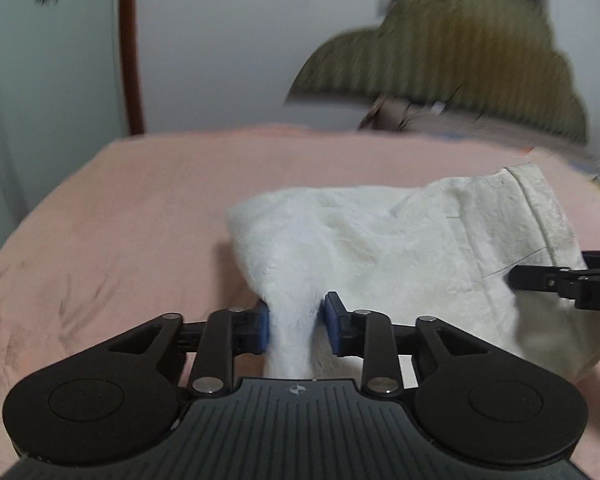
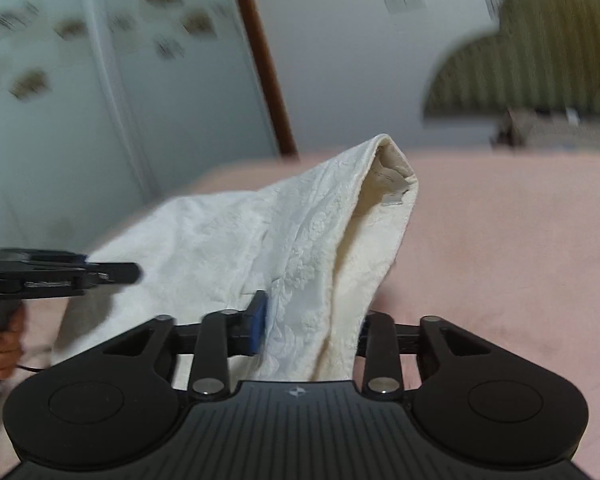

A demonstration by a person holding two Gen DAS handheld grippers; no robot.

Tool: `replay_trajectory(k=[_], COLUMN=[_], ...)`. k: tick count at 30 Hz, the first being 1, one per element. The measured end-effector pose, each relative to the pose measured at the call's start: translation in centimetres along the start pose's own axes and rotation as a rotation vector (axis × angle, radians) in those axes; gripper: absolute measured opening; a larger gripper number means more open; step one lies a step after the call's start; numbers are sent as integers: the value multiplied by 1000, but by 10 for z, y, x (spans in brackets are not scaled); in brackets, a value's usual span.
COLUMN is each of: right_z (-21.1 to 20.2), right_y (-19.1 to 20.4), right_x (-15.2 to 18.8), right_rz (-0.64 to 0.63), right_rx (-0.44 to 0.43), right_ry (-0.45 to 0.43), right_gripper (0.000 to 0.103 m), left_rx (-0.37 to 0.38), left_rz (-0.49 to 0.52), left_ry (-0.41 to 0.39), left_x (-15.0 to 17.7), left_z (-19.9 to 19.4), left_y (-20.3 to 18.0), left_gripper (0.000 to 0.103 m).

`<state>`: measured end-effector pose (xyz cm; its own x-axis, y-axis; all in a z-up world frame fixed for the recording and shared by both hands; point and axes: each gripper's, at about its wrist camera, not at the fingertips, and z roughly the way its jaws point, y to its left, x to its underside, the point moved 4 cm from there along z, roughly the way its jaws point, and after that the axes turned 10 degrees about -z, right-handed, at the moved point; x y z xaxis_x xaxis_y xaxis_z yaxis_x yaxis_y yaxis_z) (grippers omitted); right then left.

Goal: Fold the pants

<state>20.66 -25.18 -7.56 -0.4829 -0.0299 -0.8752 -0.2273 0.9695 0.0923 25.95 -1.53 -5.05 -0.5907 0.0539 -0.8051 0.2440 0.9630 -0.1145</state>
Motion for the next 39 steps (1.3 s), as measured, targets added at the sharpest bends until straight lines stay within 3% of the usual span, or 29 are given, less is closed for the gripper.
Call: replay_trajectory(k=[2,3,5,8,10,13,15,17,19,21,26,28,30,32,33,34,35,36,39], right_z=[22,23,8,-34,-51,-47,-39,-52,-70,-84,-102,-112,-132,-158,-166,-167,-162,-152,-109], right_y=[-8,-12,-18,-12,1,24,27,27,41,61,112,137,160,165,158,149,140,136,140], right_x=[12,17,22,23,25,35,48,50,49,50,61,65,61,48,43,40,40,41,56], right_rz=[19,45,101,48,-14,-101,-119,-33,-27,-63,-120,-208,-267,-112,23,152,226,231,29], right_rx=[56,62,61,193,148,92,148,165,158,136,33,-7,-58,-293,-425,-494,-468,-352,57], right_ry=[92,98,56,-33,-66,29,97,74,33,16,81,128,90,-19,-82,-139,-156,-129,41], right_gripper=[56,58,58,60,60,60,62,62,62,72,77,77,77,79,88,94,100,100,100], left_rx=[-58,-69,-137,-185,-174,-218,-234,-226,-198,-170,-83,-85,-111,-137,-137,-132,-128,-128,-134], left_rz=[34,50,89,135,182,227,186,121,75,31,-82,-85,-68,-79,-93,-109,-123,-128,-112], left_ry=[-13,-52,-129,-227,-209,-195,-204,-217,-215,-180,-84,-71,-65,-48,-39,-30,-24,-18,-18], left_x=[10,14,20,33,45,63,62,58,60,65,85,91,96,101,105,107,109,111,117], left_z=[5,-3,-22,-50,-54,-48,-59,-75,-90,-100,-112,-113,-110,-106,-107,-105,-104,-102,-98], left_y=[5,6,6,1,-5,-9,-7,-5,-3,-3,-3,-3,-2,1,2,3,3,2,-6], left_gripper=[48,50,56,67,77,77,75,75,78,84,89,92,94,94,94,94,94,94,94])
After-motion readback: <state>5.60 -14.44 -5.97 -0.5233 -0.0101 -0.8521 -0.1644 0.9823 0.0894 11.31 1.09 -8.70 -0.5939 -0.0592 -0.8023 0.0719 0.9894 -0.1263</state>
